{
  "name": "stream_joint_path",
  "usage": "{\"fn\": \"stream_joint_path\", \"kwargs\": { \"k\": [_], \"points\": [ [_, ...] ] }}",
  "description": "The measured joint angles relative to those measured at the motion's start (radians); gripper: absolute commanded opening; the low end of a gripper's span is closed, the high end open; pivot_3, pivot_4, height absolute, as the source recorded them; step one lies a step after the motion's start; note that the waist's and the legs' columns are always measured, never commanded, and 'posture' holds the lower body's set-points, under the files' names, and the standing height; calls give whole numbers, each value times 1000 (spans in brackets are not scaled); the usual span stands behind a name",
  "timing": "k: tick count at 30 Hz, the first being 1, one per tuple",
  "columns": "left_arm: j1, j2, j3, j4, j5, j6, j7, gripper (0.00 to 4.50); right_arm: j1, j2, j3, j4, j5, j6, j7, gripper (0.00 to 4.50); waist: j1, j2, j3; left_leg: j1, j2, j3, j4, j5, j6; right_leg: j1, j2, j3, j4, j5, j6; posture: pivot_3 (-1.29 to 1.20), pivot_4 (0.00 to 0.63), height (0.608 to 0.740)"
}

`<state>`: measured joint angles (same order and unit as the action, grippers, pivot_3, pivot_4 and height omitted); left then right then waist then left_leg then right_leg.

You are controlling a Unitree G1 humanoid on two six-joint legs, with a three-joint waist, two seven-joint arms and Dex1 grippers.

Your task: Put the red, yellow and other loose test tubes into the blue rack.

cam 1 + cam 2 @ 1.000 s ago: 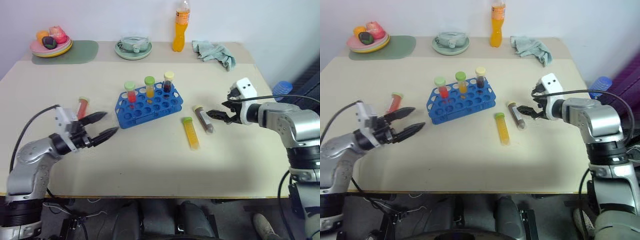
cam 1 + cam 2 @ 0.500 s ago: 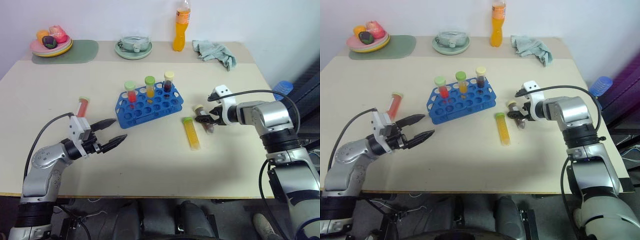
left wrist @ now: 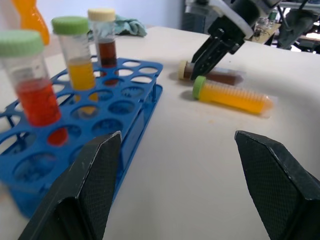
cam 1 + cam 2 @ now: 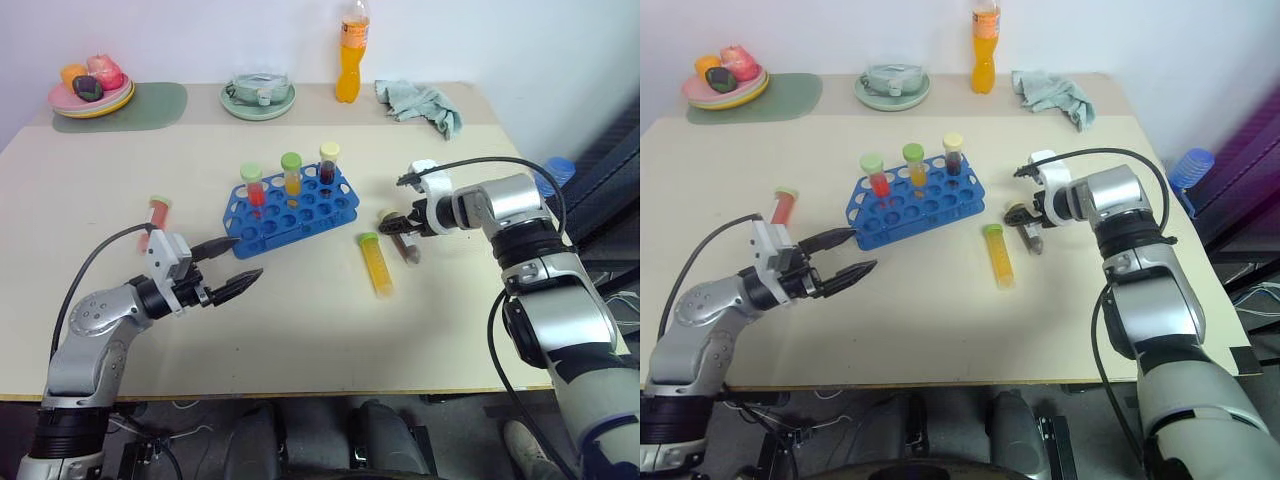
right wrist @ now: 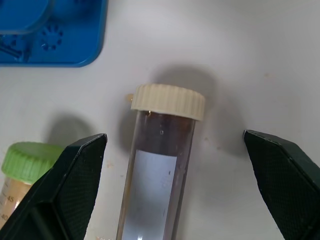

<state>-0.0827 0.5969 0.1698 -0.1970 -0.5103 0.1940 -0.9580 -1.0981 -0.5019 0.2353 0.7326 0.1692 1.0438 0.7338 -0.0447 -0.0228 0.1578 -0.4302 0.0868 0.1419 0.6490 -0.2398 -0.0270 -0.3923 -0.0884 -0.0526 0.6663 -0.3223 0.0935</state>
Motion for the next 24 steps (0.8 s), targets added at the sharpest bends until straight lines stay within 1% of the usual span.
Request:
{"fn": "stream_joint_path", "kwargs": {
  "k": [5, 8, 9, 11, 13, 14, 15, 19, 24],
  "points": [
    [0, -13, -18, -17, 0, 21, 25, 3698, -29, -2, 66, 7, -52, 21, 63, 4500, 2, 0, 0, 0, 0, 0, 0, 0, 0, 0, 0, 0, 0, 0, 0, 0, 150, 740],
    [-3, -20, -36, -17, 1, 23, 31, 3760, -36, 0, 104, 7, -91, 11, 80, 3636, 2, 0, 0, 0, 0, 0, -1, 0, 0, 0, 0, 0, -1, 0, 0, 0, 150, 740],
    [-4, -20, -38, -17, 1, 23, 33, 3760, -36, 0, 111, 7, -102, 7, 85, 3084, 2, 0, 0, 0, 0, 0, -1, 0, 0, 0, 0, 0, -1, 0, 0, 0, 150, 740],
    [-8, -20, -38, -14, 1, 21, 33, 3760, -36, 9, 120, 6, -113, -5, 99, 2136, 0, 0, 0, 0, 0, 0, -1, 0, 0, 0, 0, 0, -1, 0, 0, 0, 150, 740],
    [-11, -20, -38, -7, 1, 15, 26, 3760, -29, 17, 133, -4, -142, -29, 94, 1248, -2, 0, -1, 1, 0, 0, 0, 0, 0, 0, 0, 0, 0, 0, 0, 0, 150, 740],
    [-11, -20, -38, 1, 1, 14, 22, 3760, -23, 17, 137, -12, -151, -42, 98, 904, -2, 0, -1, 1, 0, 0, 0, 0, 0, 1, 0, 0, 0, 0, 0, 0, 150, 740],
    [-11, -19, -38, 9, 1, 13, 18, 3760, -15, 17, 140, -24, -158, -52, 101, 836, -2, 0, -1, 1, 0, 0, 0, 0, 0, 1, 0, 0, 0, 0, 0, 0, 150, 740],
    [-12, -19, -37, 37, 1, 8, 4, 3760, 12, 6, 160, -72, -194, -117, 133, 836, -4, 0, -2, 2, 0, 0, 0, 0, 0, 1, 0, 0, 0, 0, 0, 0, 150, 740],
    [-12, -20, -37, 48, 1, -16, -4, 3760, 82, -35, 165, -171, -208, -232, 198, 836, -3, 0, -1, 2, 0, 0, -1, 0, 0, 1, 0, 0, 0, 0, 0, 0, 150, 740]
  ]
}}
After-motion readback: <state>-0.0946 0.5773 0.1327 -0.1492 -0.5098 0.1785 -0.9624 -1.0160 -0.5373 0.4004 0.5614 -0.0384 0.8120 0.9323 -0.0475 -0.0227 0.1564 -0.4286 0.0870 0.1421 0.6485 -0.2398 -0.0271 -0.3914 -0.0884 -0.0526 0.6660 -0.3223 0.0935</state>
